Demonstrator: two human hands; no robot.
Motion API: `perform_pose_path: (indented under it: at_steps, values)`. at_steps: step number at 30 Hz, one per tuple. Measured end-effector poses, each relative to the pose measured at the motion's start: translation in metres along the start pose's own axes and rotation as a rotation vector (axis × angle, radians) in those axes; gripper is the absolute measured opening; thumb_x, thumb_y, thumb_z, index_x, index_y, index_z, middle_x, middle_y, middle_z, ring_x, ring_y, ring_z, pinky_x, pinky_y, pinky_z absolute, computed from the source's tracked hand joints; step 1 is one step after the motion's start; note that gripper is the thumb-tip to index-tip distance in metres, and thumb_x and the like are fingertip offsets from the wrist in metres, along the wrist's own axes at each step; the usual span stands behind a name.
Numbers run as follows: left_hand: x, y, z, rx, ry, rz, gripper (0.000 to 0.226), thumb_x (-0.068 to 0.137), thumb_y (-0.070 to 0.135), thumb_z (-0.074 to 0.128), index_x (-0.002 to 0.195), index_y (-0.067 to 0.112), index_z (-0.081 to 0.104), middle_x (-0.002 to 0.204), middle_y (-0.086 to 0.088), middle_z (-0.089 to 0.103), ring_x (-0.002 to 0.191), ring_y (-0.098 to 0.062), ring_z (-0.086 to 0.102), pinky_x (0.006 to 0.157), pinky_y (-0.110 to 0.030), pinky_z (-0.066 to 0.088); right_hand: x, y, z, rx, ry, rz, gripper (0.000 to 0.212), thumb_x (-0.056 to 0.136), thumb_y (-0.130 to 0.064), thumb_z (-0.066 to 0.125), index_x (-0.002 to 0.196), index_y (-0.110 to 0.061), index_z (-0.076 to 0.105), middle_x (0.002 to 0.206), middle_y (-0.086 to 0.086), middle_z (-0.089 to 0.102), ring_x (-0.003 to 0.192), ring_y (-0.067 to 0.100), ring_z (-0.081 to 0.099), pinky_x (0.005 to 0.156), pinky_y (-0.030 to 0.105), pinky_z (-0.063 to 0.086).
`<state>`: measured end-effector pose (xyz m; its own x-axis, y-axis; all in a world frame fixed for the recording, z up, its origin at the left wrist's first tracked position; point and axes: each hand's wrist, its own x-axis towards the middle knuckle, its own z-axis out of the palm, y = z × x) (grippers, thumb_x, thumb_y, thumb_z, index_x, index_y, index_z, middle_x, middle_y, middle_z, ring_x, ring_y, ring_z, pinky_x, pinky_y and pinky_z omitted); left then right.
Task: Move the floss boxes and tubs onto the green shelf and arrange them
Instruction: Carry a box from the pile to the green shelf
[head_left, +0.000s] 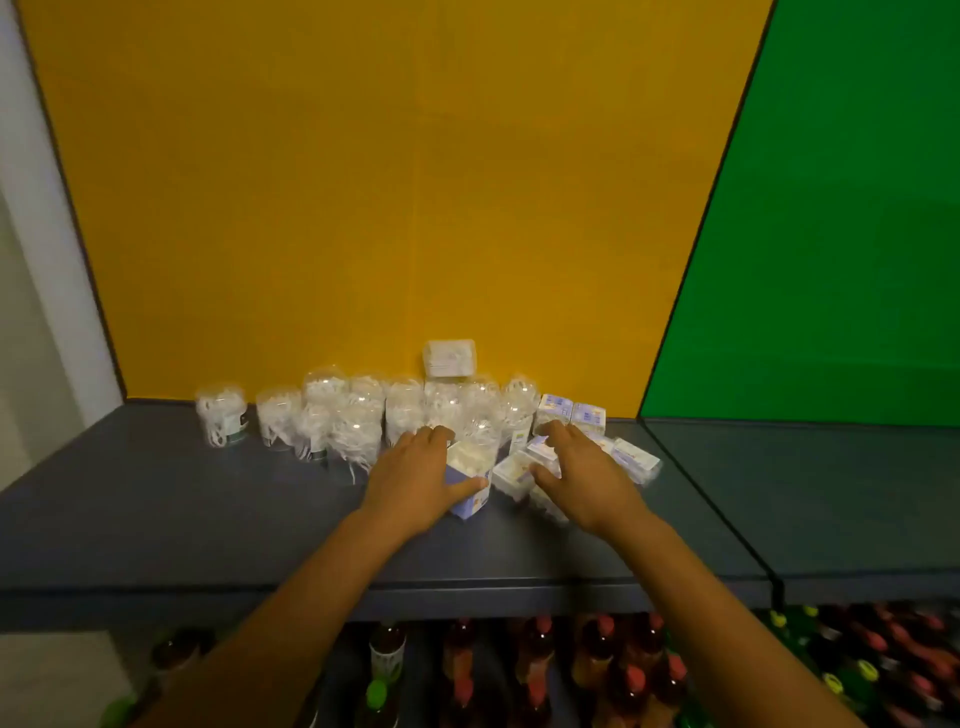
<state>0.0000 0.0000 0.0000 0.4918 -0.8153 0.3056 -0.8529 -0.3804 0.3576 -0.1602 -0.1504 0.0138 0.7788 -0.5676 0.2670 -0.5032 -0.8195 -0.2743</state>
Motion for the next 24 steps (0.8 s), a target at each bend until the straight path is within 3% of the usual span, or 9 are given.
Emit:
perform_pose_path:
  at_steps: [9, 14, 17, 20, 24]
  values:
    - [0.013, 0.001, 0.015, -0.221, 0.051, -0.156, 0.076, 0.072, 0.05, 0.076, 0.136, 0.019, 0.048, 0.14, -0.001, 0.052, 0.125, -0.021, 0.05, 0.1, -0.034, 0.043, 0.036, 0.012, 0.008, 0.13, -0.012, -0.031, 0.034, 0.094, -0.03, 0.056, 0.127, -0.022, 0.048, 0.129, 0.004, 0.055, 0.108, 0.023, 0.059, 0.088, 0.042, 0.052]
    - [0.005, -0.009, 0.005, -0.479, 0.108, -0.179, 0.081, 0.058, 0.043, 0.084, 0.129, 0.017, 0.054, 0.127, -0.003, 0.059, 0.114, -0.019, 0.059, 0.095, -0.036, 0.052, 0.06, 0.012, -0.001, 0.166, 0.015, -0.099, 0.036, 0.091, -0.025, 0.059, 0.125, -0.019, 0.051, 0.122, 0.004, 0.057, 0.097, 0.018, 0.059, 0.083, 0.04, 0.052]
    - [-0.007, -0.012, -0.006, -0.772, 0.133, -0.173, 0.065, 0.065, 0.01, 0.085, 0.122, 0.017, 0.054, 0.118, 0.001, 0.06, 0.104, -0.011, 0.065, 0.079, -0.025, 0.057, 0.07, 0.007, -0.004, 0.186, 0.011, -0.127, 0.036, 0.091, -0.024, 0.06, 0.126, -0.019, 0.05, 0.123, 0.003, 0.056, 0.095, 0.015, 0.056, 0.082, 0.037, 0.051]
    - [-0.022, -0.014, -0.018, -0.957, 0.172, -0.151, 0.062, 0.069, -0.013, 0.075, 0.116, 0.02, 0.052, 0.119, 0.003, 0.06, 0.103, -0.003, 0.064, 0.076, -0.02, 0.055, 0.076, 0.0, -0.001, 0.212, -0.028, -0.126, 0.04, 0.092, -0.028, 0.062, 0.129, -0.02, 0.048, 0.128, 0.004, 0.055, 0.099, 0.017, 0.058, 0.085, 0.038, 0.052]
    - [-0.04, -0.022, -0.024, -1.099, 0.258, -0.167, 0.061, 0.066, -0.006, 0.073, 0.116, 0.023, 0.053, 0.116, 0.007, 0.065, 0.107, -0.014, 0.066, 0.084, -0.03, 0.056, 0.079, -0.012, 0.014, 0.195, -0.159, -0.093, 0.067, 0.088, -0.046, 0.067, 0.142, -0.022, 0.034, 0.142, 0.006, 0.044, 0.118, 0.026, 0.055, 0.095, 0.039, 0.048]
